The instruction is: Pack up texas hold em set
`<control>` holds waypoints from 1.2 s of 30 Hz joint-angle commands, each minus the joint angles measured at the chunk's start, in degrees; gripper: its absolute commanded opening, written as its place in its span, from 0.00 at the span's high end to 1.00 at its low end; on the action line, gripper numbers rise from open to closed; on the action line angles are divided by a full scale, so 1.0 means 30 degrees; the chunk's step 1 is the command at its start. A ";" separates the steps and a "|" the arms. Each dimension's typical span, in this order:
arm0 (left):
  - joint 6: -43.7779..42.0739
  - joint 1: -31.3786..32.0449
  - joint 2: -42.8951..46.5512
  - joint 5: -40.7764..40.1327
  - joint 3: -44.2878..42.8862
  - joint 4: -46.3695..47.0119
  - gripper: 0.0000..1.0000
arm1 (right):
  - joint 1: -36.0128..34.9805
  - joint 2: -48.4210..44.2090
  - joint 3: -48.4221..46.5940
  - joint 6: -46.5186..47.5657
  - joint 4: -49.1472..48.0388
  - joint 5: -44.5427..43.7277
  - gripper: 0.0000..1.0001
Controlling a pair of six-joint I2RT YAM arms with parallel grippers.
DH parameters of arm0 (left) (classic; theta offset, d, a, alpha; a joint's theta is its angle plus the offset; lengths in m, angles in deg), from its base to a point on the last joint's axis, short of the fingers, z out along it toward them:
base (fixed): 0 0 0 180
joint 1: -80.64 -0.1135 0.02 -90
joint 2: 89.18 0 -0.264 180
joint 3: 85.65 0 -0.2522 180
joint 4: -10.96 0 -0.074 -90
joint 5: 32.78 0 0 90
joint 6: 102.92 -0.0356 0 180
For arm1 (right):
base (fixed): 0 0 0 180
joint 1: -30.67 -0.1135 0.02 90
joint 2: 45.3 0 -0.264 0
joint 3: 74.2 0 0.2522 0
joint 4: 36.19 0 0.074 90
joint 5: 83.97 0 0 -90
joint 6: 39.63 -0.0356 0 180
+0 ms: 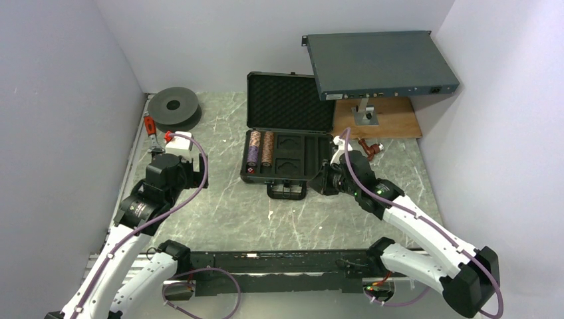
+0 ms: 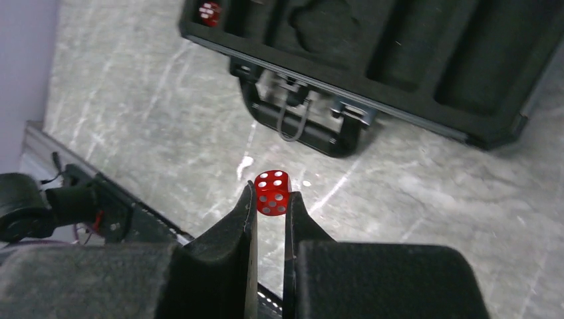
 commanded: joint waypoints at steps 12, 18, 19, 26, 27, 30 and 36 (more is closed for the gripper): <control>-0.0167 -0.0089 -0.0217 -0.0433 0.0002 0.0494 0.01 | 0.0005 0.2872 -0.2197 -0.0381 -0.8535 0.2167 1.00; -0.0167 -0.0089 -0.0409 -0.0509 -0.0023 0.0450 0.01 | -0.0895 0.5669 -0.5039 0.0704 -0.6540 -0.0040 1.00; -0.0167 -0.0089 -0.0407 -0.0490 -0.0023 0.0465 0.01 | -0.1137 0.6009 -0.5306 0.0858 -0.6505 -0.0239 1.00; -0.0196 -0.0089 -0.0474 -0.0495 -0.0023 0.0478 0.01 | -0.2944 0.9234 -0.8505 0.1833 -0.4161 -0.2862 1.00; -0.0192 -0.0089 -0.0499 -0.0481 -0.0016 0.0479 0.01 | -0.3071 0.9758 -0.9013 0.1895 -0.3747 -0.3093 1.00; -0.0177 -0.0089 -0.0547 -0.0466 -0.0023 0.0465 0.01 | -0.3351 1.1343 -1.0241 0.1946 -0.2838 -0.3366 1.00; -0.0196 -0.0089 -0.0532 -0.0481 -0.0009 0.0507 0.01 | -0.3769 1.4034 -1.1862 0.1838 -0.1693 -0.3338 1.00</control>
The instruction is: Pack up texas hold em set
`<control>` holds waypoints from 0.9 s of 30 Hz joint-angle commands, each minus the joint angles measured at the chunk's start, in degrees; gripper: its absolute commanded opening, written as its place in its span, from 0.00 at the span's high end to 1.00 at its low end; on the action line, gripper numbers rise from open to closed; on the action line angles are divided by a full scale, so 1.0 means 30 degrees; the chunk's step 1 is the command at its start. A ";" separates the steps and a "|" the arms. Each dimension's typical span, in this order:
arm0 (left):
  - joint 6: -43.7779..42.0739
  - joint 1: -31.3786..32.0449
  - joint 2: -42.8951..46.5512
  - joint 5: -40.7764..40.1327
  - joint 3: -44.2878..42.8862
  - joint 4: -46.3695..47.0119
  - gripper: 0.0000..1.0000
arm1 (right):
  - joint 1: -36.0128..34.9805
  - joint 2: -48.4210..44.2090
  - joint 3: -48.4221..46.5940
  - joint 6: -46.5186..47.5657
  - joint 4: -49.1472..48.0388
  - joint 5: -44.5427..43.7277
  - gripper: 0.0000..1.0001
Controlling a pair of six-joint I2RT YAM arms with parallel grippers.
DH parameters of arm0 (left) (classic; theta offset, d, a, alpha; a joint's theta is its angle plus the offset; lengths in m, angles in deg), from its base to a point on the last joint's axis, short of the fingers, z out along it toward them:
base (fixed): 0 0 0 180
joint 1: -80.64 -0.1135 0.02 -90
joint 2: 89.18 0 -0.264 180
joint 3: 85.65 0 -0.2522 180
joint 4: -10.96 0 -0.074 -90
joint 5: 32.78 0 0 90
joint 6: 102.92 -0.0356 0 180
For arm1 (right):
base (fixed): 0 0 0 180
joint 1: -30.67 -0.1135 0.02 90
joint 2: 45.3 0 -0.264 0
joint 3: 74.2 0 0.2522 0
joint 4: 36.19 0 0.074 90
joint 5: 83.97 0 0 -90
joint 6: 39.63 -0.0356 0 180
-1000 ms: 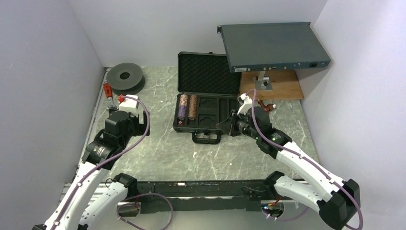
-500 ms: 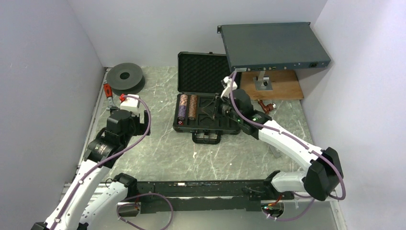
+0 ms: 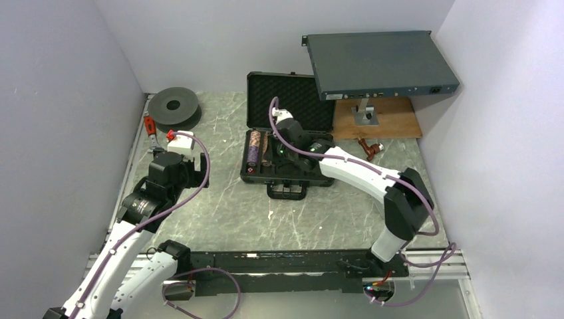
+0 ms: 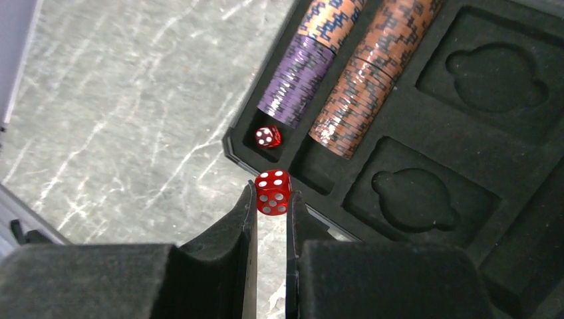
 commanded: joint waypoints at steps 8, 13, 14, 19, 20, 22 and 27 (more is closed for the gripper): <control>-0.0226 -0.0183 -0.0088 -0.0110 -0.0023 0.0538 0.01 | -0.0376 0.3123 -0.2347 0.0081 0.1888 -0.0754 1.00; -0.0226 -0.0202 -0.0030 -0.0127 0.0005 0.0545 0.01 | -0.0435 0.3821 -0.2569 0.0080 0.1871 -0.0692 1.00; -0.0226 -0.0212 -0.0052 -0.0143 0.0006 0.0539 0.01 | -0.0436 0.3956 -0.2624 0.0083 0.1877 -0.0693 1.00; -0.0226 -0.0214 -0.0059 -0.0145 0.0006 0.0566 0.01 | -0.0488 0.4504 -0.2909 0.0113 0.1919 -0.0904 1.00; -0.0240 -0.0214 -0.0059 -0.0134 0.0006 0.0567 0.01 | -0.0487 0.4617 -0.2967 0.0084 0.1960 -0.0976 1.00; -0.0254 -0.0214 -0.0059 -0.0100 0.0006 0.0589 0.01 | -0.0493 0.4795 -0.3135 0.0054 0.2141 -0.1115 1.00; -0.0255 -0.0314 -0.0081 0.0058 -0.0023 0.0623 0.01 | -0.0491 0.5043 -0.3248 0.0158 0.2293 -0.1198 0.97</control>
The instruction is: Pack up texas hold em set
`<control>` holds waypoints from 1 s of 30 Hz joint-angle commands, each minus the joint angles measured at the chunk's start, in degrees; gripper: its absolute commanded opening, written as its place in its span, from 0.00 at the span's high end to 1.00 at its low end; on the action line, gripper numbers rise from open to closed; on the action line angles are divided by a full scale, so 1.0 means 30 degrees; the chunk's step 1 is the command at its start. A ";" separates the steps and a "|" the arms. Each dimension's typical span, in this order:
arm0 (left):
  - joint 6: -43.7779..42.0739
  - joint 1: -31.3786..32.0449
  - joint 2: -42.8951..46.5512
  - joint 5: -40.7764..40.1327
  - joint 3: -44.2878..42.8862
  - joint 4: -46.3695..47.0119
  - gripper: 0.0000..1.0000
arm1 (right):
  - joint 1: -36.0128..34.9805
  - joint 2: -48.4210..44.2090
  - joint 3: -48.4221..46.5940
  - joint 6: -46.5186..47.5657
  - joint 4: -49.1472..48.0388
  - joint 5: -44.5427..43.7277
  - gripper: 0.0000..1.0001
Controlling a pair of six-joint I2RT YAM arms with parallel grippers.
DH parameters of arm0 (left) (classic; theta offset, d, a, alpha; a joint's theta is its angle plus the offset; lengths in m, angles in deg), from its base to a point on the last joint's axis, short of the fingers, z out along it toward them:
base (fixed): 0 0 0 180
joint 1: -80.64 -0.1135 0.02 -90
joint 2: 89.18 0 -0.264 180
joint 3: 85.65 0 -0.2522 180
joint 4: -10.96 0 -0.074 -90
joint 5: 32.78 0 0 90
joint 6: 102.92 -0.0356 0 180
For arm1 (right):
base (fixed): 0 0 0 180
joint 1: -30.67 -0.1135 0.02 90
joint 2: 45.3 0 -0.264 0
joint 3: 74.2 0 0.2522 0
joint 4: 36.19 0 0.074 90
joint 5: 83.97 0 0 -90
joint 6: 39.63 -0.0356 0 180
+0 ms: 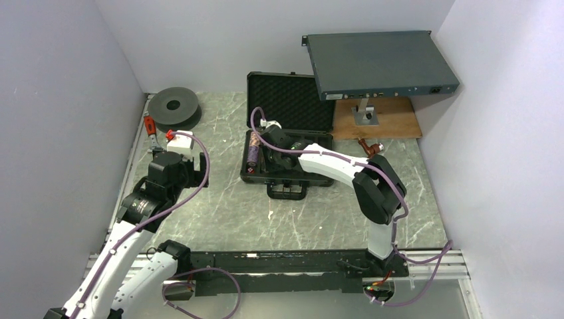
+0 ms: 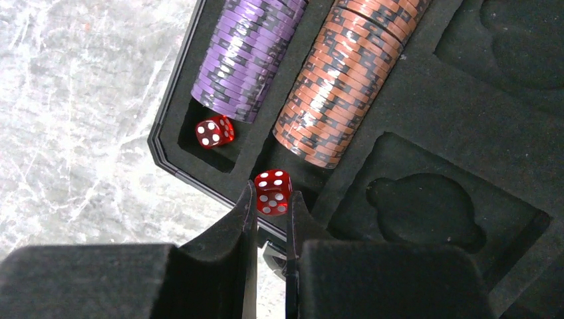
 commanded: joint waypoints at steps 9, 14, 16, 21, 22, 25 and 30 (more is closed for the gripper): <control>-0.0240 -0.0244 -0.0099 0.0105 -0.0012 0.0619 0.01 | -0.0087 0.0056 -0.0876 0.0179 0.0107 -0.0382 0.62; -0.0240 -0.0272 -0.0081 0.0070 0.0006 0.0619 0.01 | -0.0087 -0.0077 -0.0847 0.0277 0.0147 -0.0350 0.51; -0.0240 -0.0273 -0.0081 0.0067 0.0028 0.0645 0.01 | -0.0109 -0.0182 -0.0825 0.0249 0.0165 -0.0252 0.50; -0.0240 -0.0295 -0.0210 0.0010 0.0035 0.0648 0.01 | -0.0285 -0.1134 -0.0553 0.0346 0.0092 -0.0002 0.49; -0.0240 -0.0301 -0.0247 0.0016 0.0035 0.0648 0.01 | -0.0317 -0.1412 -0.0452 0.0412 0.0142 -0.0031 0.49; -0.0239 -0.0302 -0.0363 0.0009 0.0035 0.0648 0.01 | -0.0407 -0.2449 0.0154 0.0630 0.0165 -0.0204 0.48; -0.0268 -0.0357 -0.0563 0.0016 0.0035 0.0676 0.01 | -0.0438 -0.5139 0.2151 0.0887 -0.0294 -0.0443 0.44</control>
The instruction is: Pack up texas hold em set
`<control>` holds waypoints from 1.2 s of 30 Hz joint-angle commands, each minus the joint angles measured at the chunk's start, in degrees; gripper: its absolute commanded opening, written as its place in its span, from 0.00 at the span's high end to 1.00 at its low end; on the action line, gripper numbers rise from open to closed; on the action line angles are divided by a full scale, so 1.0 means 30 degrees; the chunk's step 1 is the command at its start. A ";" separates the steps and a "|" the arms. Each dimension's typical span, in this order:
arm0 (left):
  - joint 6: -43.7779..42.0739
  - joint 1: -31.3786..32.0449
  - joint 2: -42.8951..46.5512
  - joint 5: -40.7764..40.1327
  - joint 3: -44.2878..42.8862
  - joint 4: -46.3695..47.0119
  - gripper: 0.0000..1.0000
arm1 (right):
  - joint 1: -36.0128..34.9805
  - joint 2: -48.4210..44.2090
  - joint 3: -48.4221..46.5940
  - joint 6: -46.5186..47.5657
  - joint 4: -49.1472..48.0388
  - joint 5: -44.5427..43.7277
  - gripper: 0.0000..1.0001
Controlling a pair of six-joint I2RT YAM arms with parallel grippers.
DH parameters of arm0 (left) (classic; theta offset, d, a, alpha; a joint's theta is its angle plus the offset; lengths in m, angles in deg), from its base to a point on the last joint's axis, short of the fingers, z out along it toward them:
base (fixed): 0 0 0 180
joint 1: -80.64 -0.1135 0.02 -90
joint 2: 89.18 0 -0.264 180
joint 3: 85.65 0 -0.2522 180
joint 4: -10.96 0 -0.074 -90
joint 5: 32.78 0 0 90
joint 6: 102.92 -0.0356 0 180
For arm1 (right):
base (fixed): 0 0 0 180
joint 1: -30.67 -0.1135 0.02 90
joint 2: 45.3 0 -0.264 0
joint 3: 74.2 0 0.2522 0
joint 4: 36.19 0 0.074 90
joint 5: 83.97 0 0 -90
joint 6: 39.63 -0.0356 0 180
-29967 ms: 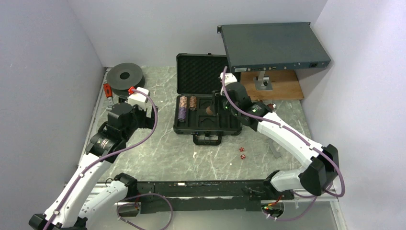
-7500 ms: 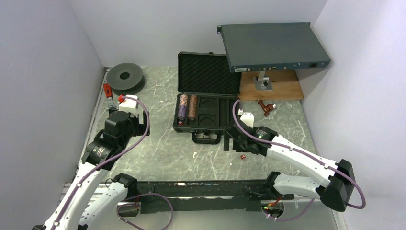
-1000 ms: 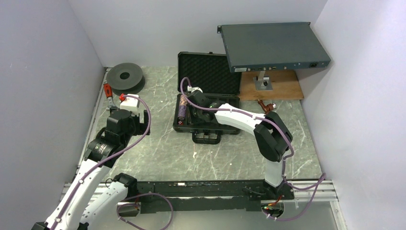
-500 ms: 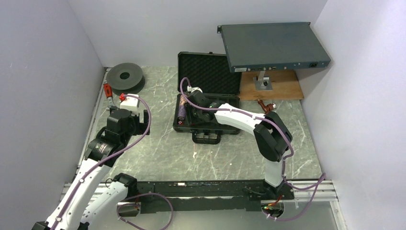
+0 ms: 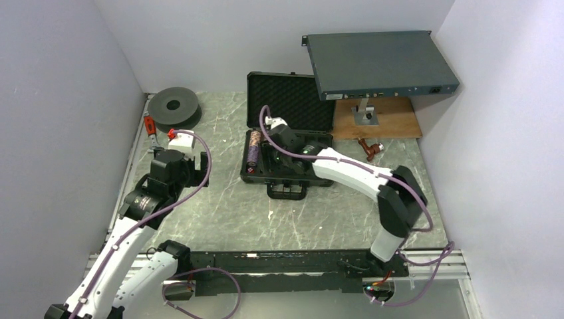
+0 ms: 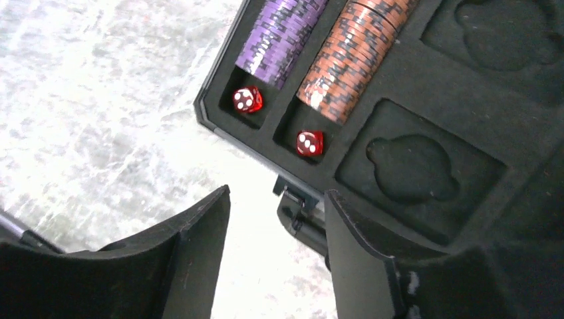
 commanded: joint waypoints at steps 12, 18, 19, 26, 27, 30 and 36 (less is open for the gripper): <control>-0.0324 -0.0537 -0.1523 0.0954 -0.0285 0.1135 0.01 | -0.0076 -1.2077 0.6834 0.2138 -0.0993 -0.3397 0.12; 0.0398 -0.0958 -0.3011 0.2755 -0.1366 0.1624 0.01 | -0.0045 -1.4310 0.8229 0.2245 -0.1339 -0.5166 0.12; 0.0567 -0.1005 -0.3247 0.3194 -0.1490 0.1986 0.01 | -0.0045 -1.4425 0.8296 0.2021 -0.1224 -0.5318 0.12; 0.0884 -0.1465 -0.7585 0.6472 -0.5688 0.3476 0.01 | -0.0015 -1.5131 0.9280 0.0184 -0.0187 -0.4662 0.12; 0.0909 -0.1588 -0.8360 0.7104 -0.6440 0.3697 0.01 | -0.0015 -1.5490 0.9821 -0.0020 -0.0065 -0.4600 0.12; 0.1306 -0.2473 -1.0776 0.9359 -0.8471 0.4719 0.01 | -0.0015 -1.6841 1.0808 -0.0724 0.0617 -0.4746 0.12; 0.4375 -0.5205 -1.5874 1.7231 -1.0906 0.9555 0.01 | 0.0013 -1.9358 1.2509 -0.1619 0.1538 -0.4558 0.12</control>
